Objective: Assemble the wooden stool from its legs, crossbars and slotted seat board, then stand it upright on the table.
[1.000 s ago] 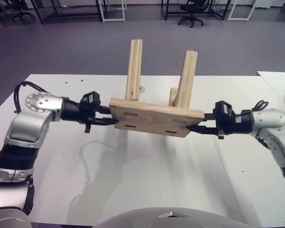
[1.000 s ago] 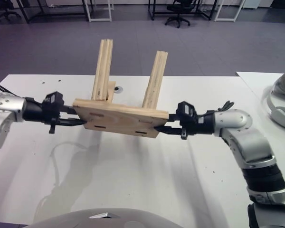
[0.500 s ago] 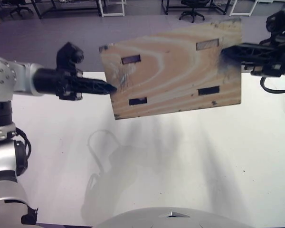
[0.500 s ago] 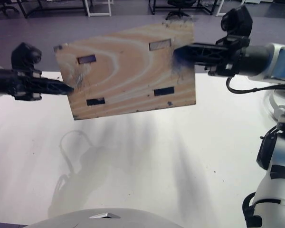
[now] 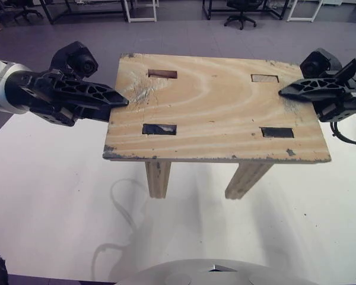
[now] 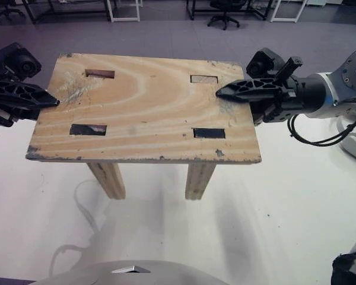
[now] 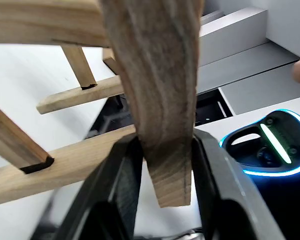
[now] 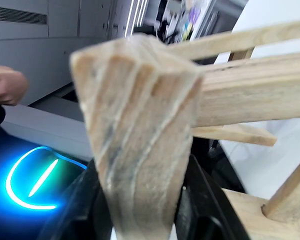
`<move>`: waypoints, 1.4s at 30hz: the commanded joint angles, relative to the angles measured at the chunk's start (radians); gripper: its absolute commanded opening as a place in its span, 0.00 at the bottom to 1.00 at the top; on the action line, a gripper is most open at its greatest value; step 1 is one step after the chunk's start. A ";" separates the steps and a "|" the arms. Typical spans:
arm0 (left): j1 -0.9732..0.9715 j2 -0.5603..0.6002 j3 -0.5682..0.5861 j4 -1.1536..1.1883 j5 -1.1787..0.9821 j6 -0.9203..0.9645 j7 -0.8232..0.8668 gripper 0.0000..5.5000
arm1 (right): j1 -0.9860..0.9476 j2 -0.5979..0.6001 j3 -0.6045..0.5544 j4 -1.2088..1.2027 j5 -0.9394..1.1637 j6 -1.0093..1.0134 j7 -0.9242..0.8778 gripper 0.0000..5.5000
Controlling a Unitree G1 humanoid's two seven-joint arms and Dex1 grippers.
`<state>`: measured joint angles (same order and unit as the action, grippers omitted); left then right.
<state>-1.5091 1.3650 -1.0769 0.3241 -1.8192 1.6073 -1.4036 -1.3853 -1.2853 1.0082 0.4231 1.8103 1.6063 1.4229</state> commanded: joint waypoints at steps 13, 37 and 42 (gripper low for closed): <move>0.406 0.056 0.045 -0.029 -0.153 -0.139 0.238 0.24 | 0.275 -0.038 0.087 -0.026 0.162 -0.059 -0.120 0.24; 1.356 -0.359 1.209 -0.278 0.792 -1.258 1.047 0.72 | 1.354 0.529 -1.254 -0.385 -0.896 -1.318 -1.241 0.80; 1.346 -0.517 1.198 -0.185 1.025 -1.430 1.045 0.72 | 1.252 0.640 -1.228 -0.326 -1.142 -1.500 -1.227 0.80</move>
